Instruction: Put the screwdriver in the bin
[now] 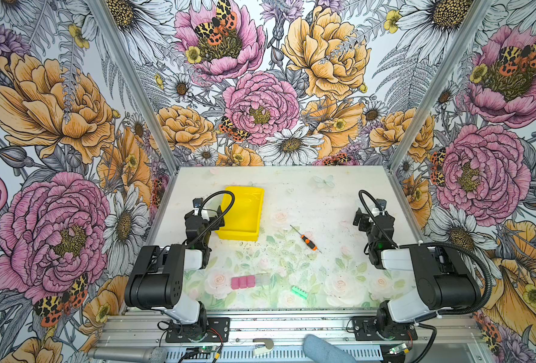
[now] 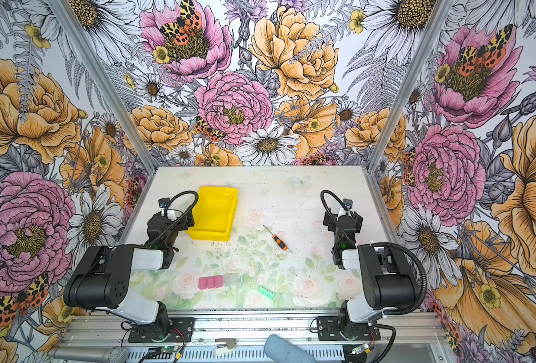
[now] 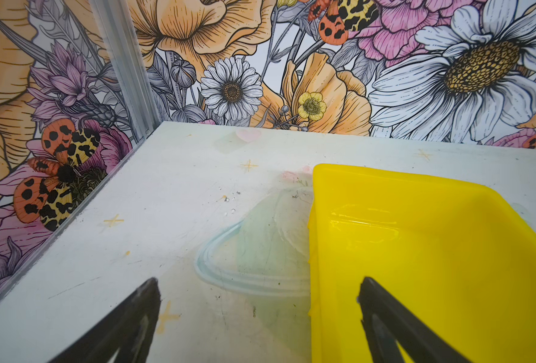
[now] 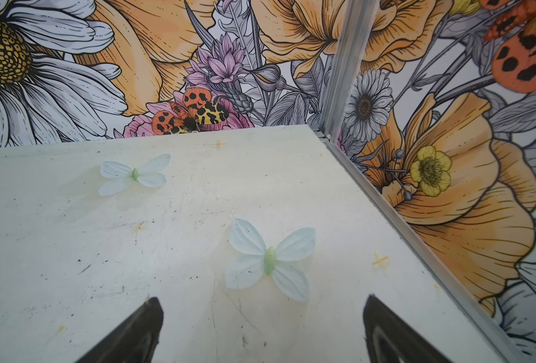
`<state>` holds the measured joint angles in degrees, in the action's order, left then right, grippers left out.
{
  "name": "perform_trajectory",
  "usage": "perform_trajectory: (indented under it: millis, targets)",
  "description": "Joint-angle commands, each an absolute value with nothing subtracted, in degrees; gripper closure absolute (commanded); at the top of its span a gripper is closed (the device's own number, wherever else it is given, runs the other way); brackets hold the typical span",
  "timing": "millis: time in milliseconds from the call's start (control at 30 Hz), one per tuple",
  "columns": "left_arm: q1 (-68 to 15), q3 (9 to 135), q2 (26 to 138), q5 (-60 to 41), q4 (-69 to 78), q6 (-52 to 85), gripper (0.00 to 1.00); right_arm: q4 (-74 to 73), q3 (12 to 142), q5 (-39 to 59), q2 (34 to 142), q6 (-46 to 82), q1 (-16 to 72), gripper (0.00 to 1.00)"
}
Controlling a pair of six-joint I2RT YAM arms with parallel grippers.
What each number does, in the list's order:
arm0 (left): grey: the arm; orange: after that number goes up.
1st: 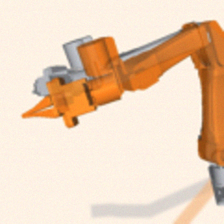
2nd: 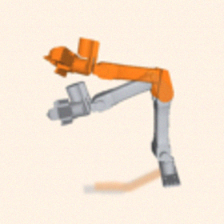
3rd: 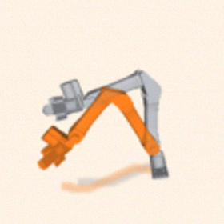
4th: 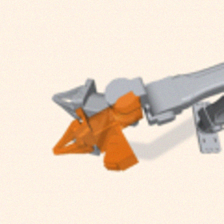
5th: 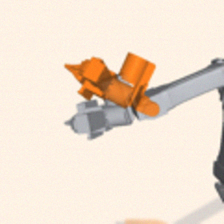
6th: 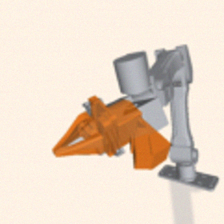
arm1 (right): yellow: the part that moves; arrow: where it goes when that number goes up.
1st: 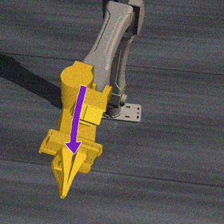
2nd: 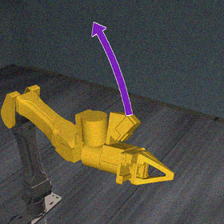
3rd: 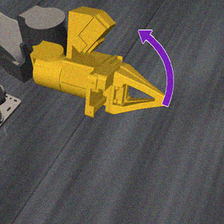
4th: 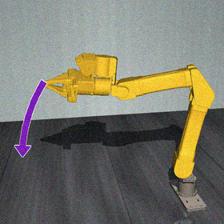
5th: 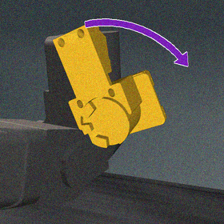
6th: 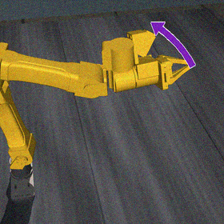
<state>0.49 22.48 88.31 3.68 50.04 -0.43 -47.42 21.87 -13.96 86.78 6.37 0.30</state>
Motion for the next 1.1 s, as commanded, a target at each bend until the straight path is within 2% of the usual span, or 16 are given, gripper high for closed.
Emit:
perform_trajectory:
  millis: [0, 300, 500, 733, 1067]
  targets:
    - [0.33, 24.22, 85.49, 5.18, 46.03, -0.42, 0.01, -40.83, 24.48, -15.89, 82.14, 6.75, 0.3, 0.01]
    - [1.32, 24.98, 74.85, 4.79, 32.72, 0.8, 0.01, -17.09, 32.82, -16.75, 72.66, 11.17, 0.52, 0.01]
    - [1.17, 27.41, 65.88, 2.96, 18.07, 0.88, 0.01, 2.18, 41.64, -18.62, 70.42, 14.95, 1.09, 0.0]
    - [0.14, 31.81, 58.69, 5.89, 3.1, 6.99, 0.01, 7.27, 43.09, -15.18, 66.32, 16.35, 2.11, 0.0]
    - [-1.82, 39.66, 57.79, 3.96, -16.69, 19.3, 0.01, 13.83, 46.21, -7.37, 64.95, 16.57, 6.9, 0.01]
